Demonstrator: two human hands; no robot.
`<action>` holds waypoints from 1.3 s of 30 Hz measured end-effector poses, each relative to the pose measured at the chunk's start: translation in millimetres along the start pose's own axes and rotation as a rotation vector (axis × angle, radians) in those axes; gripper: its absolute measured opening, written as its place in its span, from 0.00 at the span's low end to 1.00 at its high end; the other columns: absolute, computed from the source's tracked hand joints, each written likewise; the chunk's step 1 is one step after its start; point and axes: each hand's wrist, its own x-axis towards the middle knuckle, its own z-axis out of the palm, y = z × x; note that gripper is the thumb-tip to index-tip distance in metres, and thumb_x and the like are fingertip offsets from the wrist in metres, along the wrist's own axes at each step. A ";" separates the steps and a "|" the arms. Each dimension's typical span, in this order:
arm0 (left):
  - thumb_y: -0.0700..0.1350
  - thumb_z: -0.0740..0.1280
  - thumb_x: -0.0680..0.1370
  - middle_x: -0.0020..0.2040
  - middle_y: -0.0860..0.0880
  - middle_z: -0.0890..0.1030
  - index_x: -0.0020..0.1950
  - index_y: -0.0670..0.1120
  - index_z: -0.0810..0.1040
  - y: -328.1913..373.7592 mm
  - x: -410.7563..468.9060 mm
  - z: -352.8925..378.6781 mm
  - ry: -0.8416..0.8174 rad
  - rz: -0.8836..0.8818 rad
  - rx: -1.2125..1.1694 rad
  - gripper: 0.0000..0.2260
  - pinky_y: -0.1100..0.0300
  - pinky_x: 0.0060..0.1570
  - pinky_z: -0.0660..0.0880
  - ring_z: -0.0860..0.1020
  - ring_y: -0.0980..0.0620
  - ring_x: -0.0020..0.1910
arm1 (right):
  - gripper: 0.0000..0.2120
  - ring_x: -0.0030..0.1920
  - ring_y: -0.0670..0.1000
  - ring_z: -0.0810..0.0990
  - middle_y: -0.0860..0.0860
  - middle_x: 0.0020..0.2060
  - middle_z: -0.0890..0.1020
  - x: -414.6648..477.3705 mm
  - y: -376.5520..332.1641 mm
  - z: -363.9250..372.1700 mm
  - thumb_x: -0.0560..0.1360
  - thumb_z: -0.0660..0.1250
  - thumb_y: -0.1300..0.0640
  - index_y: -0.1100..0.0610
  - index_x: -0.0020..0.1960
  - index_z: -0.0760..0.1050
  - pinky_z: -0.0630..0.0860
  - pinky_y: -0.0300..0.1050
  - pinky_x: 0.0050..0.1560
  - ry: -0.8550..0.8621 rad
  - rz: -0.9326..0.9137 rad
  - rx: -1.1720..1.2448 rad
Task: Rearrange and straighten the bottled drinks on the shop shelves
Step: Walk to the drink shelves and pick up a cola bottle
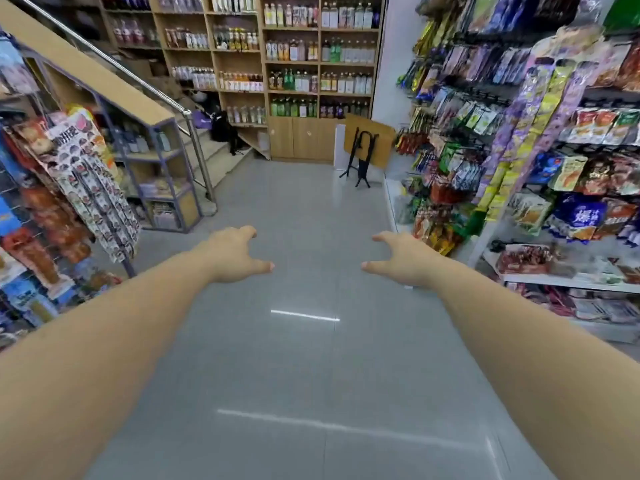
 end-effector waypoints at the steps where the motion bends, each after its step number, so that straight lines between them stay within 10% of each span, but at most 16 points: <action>1: 0.66 0.71 0.74 0.76 0.42 0.69 0.78 0.48 0.63 -6.4 13.8 0.0 -0.016 0.006 -0.015 0.40 0.49 0.69 0.70 0.69 0.40 0.73 | 0.42 0.72 0.62 0.70 0.57 0.76 0.65 16.4 -4.1 6.4 0.73 0.68 0.30 0.47 0.80 0.60 0.71 0.58 0.70 -0.006 0.006 0.007; 39: 0.63 0.73 0.73 0.73 0.42 0.72 0.76 0.49 0.68 -103.3 728.8 123.2 -0.373 -0.243 -0.389 0.36 0.47 0.69 0.72 0.74 0.42 0.69 | 0.38 0.75 0.57 0.68 0.53 0.78 0.66 756.3 60.0 88.3 0.75 0.69 0.34 0.49 0.79 0.63 0.66 0.51 0.74 -0.388 0.185 0.140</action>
